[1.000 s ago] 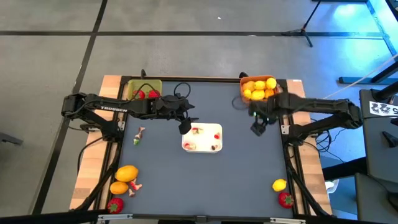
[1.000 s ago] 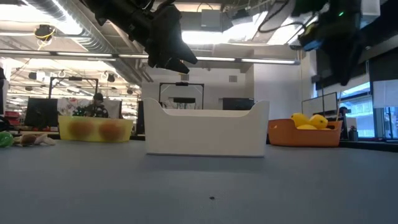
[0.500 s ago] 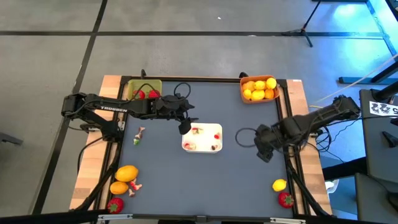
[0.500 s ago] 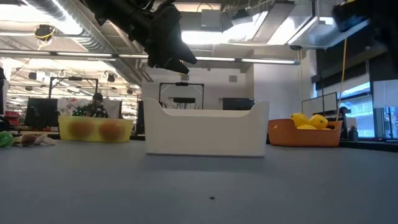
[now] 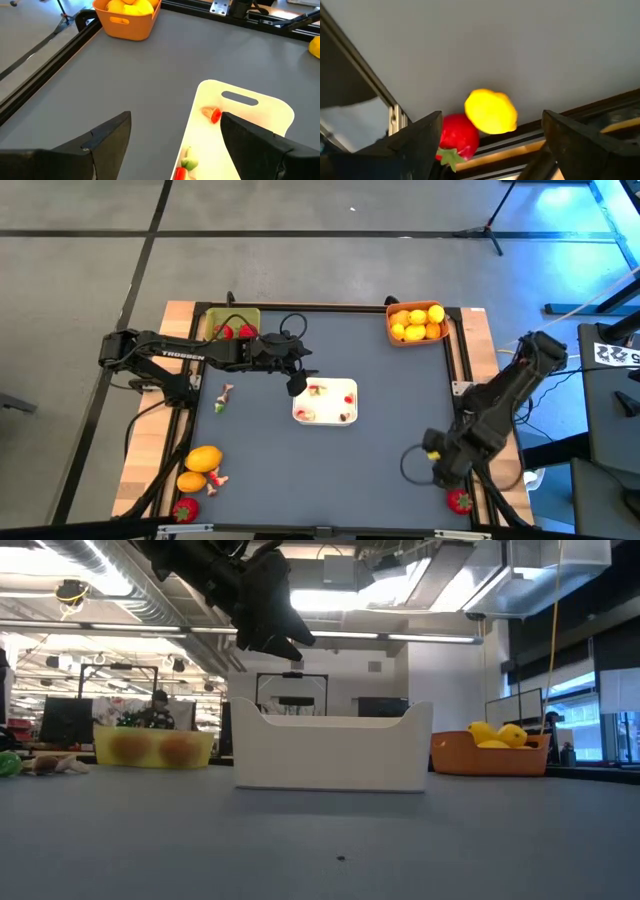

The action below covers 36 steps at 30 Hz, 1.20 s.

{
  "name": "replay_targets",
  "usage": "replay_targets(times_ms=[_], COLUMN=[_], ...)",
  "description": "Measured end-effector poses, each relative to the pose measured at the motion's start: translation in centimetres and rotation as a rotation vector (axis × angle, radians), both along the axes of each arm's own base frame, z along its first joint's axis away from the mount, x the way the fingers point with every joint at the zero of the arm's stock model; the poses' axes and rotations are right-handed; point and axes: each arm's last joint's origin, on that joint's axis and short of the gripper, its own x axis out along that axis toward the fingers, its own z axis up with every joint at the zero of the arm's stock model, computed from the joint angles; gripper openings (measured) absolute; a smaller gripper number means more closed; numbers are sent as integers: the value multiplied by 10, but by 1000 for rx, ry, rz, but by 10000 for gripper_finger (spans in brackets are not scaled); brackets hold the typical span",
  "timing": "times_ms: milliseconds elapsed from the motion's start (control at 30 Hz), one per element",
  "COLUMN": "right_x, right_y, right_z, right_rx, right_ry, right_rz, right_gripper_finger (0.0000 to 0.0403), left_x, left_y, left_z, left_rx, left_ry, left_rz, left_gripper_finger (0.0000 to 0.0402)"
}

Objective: Sort produce into baskets
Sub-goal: Put the yellow lemon into the orange bin

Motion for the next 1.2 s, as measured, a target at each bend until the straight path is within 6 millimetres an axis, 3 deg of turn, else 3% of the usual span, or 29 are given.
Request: replay_targets(times_ms=[367, 933, 1033, 1200], right_x=[-6, 1, 2, 2], right_y=[39, 51, 53, 54], right_z=[-48, -90, -95, -97], right_rx=[-10, -85, -89, -89], right_ry=[152, 286, 317, 321], right_rz=[120, 208, 198, 187], right_gripper_finger=[340, 336, 312, 235], left_x=[0, 1, 1, 1], left_y=[0, 0, 0, 0], left_z=[0, 1, 1, 1], left_rx=[1, 2, 2, 1], left_ry=[0, -11, -11, -12], left_rz=[-1, -1, 0, 0], left_gripper_finger=[301, 301, 301, 301])
